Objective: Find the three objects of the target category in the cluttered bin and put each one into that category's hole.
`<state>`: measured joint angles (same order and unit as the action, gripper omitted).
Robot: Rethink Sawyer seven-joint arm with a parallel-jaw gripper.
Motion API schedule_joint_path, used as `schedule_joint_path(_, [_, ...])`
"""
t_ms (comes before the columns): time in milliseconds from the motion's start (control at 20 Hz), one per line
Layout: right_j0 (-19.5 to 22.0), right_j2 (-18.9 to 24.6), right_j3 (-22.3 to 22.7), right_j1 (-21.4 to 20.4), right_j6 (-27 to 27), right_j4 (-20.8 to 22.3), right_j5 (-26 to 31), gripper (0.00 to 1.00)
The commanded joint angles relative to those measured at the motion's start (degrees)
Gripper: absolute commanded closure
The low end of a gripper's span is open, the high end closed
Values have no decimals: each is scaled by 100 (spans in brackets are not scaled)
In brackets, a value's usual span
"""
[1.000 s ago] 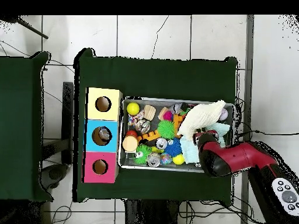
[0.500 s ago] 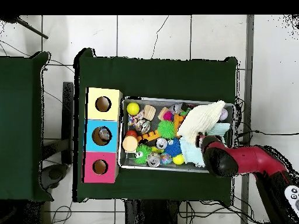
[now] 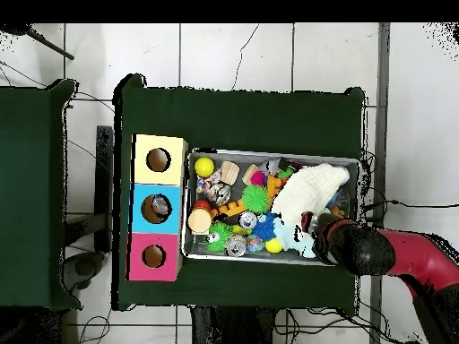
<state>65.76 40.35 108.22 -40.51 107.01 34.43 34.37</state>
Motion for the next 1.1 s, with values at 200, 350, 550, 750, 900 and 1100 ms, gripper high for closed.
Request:
schedule_joint_path(200, [14, 618, 716, -271, -515, -793, 599, 100])
schedule_joint_path(350, [-17, 615, 817, -340, -393, -939, 546, 100])
schedule_joint_path(550, [-77, 635, 1004, -470, -125, -1190, 465, 100])
schedule_joint_path(750, [-177, 647, 1171, -619, 95, -1441, 364, 100])
schedule_joint_path(900, [-282, 602, 1262, -686, 269, -1614, 244, 100])
schedule_joint_path(1100, [-400, 607, 1366, -864, 345, -1861, 202, 100])
